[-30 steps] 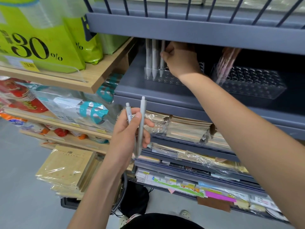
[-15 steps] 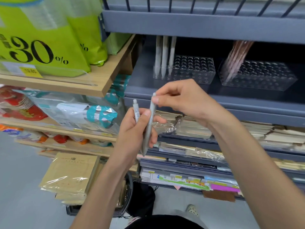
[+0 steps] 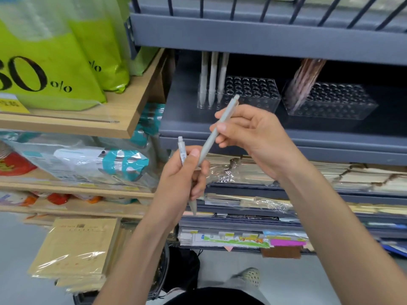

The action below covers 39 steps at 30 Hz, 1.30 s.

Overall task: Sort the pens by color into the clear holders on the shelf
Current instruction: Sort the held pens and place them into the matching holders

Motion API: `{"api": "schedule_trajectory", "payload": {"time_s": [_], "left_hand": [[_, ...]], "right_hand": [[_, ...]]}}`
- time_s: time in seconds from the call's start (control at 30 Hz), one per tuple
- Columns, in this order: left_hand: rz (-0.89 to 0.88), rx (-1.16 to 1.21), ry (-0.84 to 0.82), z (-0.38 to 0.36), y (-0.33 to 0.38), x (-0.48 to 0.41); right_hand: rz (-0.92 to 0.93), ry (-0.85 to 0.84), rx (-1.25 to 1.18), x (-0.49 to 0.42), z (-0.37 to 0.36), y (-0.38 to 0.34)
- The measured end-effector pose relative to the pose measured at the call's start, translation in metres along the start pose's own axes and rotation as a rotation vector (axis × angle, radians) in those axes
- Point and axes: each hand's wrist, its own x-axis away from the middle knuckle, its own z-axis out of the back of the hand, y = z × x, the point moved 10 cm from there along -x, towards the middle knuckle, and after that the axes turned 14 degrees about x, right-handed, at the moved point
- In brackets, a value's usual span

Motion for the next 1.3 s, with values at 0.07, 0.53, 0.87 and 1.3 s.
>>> {"api": "schedule_trajectory", "payload": {"time_s": [0.07,0.53,0.87,1.3], "left_hand": [[-0.007,0.012,-0.004,-0.004,0.003,-0.005],[-0.016,0.191,0.065,0.012,0.007,-0.014],[-0.050,0.141,0.094,0.019,0.006,-0.017],[-0.067,0.080,0.073,0.019,0.007,-0.016]], "right_hand": [[0.013,0.023,0.033,-0.002,0.005,-0.004],[0.146,0.637,0.554,-0.053,0.077,-0.042],[0.155,0.542,1.015,-0.083,0.048,-0.060],[0.203,0.567,0.920,-0.080,0.047,-0.050]]}}
